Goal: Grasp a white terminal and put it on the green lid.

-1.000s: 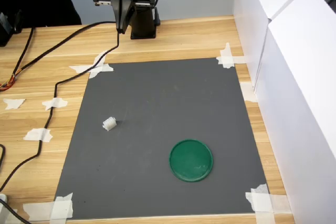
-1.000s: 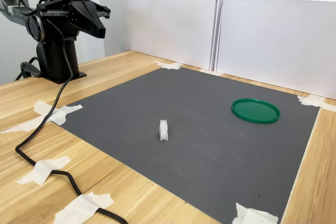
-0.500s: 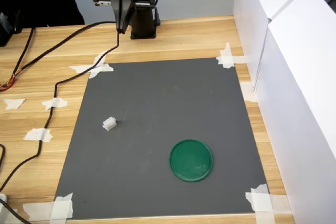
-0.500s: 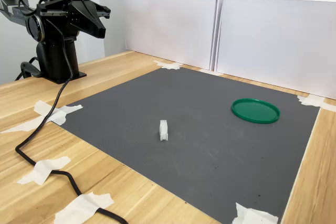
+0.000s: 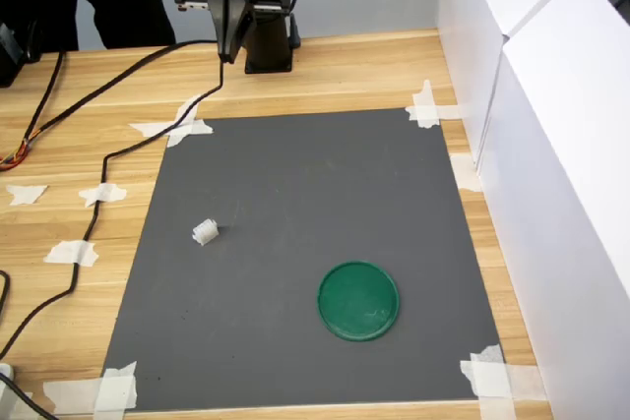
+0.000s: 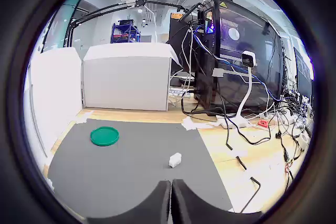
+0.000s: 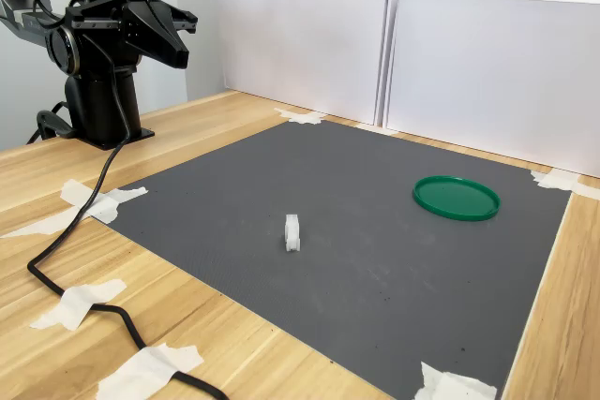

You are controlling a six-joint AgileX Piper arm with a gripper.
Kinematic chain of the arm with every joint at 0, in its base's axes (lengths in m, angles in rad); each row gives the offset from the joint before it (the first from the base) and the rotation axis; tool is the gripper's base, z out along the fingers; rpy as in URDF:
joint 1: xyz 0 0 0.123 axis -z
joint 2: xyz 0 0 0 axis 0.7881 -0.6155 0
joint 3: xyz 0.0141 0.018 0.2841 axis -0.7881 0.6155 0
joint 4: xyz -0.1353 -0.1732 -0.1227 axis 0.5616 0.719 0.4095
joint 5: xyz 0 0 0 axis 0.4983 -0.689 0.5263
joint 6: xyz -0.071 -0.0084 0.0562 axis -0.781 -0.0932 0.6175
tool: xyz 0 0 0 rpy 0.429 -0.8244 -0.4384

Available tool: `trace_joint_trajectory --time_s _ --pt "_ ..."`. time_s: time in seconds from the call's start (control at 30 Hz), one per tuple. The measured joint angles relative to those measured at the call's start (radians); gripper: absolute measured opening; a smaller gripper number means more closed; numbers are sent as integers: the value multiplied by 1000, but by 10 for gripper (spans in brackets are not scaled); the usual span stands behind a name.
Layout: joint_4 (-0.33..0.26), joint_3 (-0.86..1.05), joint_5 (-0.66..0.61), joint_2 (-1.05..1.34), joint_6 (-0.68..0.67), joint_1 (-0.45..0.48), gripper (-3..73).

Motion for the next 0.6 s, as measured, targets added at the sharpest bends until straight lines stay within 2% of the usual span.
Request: trace_joint_trajectory --time_s 0.6 --pt "-11 0 -24 -24 -1 0 -16"
